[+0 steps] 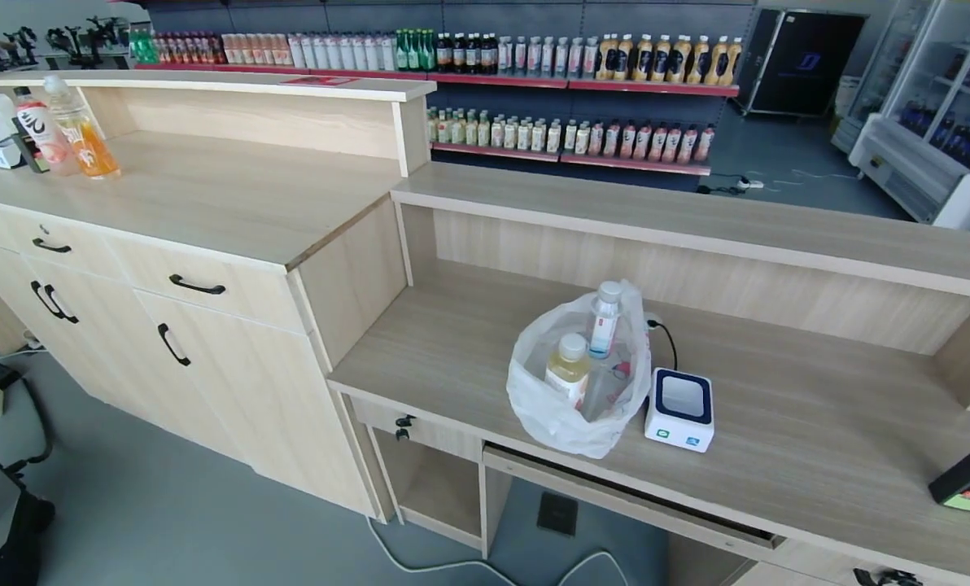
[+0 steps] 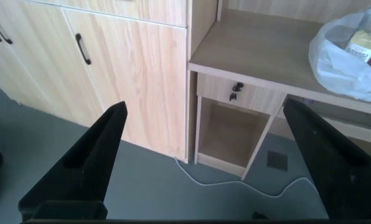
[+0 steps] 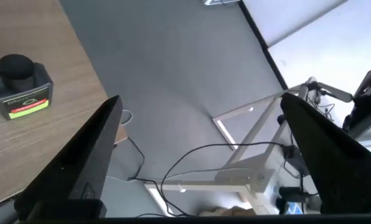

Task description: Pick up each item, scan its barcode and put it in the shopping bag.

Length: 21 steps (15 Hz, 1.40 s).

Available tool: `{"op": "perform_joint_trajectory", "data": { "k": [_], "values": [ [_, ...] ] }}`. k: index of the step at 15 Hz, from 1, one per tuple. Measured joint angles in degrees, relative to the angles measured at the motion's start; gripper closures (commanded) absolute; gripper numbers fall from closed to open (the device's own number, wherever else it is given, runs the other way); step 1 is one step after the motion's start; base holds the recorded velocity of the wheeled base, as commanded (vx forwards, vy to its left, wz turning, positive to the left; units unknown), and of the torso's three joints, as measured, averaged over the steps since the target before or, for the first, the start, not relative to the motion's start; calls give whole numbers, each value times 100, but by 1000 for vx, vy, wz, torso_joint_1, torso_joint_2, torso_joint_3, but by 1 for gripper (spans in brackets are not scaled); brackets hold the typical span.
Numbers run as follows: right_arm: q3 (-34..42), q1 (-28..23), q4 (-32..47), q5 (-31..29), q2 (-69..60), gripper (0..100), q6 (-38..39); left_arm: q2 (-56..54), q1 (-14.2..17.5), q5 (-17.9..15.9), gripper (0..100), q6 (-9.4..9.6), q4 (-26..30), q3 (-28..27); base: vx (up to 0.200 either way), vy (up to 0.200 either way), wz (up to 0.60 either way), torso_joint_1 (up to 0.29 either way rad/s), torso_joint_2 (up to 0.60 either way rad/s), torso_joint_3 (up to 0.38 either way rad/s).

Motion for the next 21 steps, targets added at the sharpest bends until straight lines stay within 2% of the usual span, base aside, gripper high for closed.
{"op": "perform_joint_trajectory", "data": {
  "k": [1, 3, 5, 14, 21],
  "values": [
    [-48, -17, -200, 152, 279, 0, -438, 0, 0, 0, 0, 0, 0, 0, 0, 0, 0, 0, 0, 0],
    [-277, -2, -361, 1014, 784, 0, -1513, 0, -2, 0, 0, 0, 0, 0, 0, 0, 0, 0, 0, 0],
    [-386, -20, -372, 1395, 1084, 0, -1960, 0, 0, 0, 0, 0, 0, 0, 0, 0, 0, 0, 0, 0],
    [-9, -17, -389, 1410, 1545, 0, -2409, 0, 5, 0, 0, 0, 0, 0, 0, 0, 0, 0, 0, 0],
    [-240, -17, -299, 1696, 1831, 0, -1626, 0, 5, 0, 0, 0, 0, 0, 0, 0, 0, 0, 0, 0]
  ]
}}
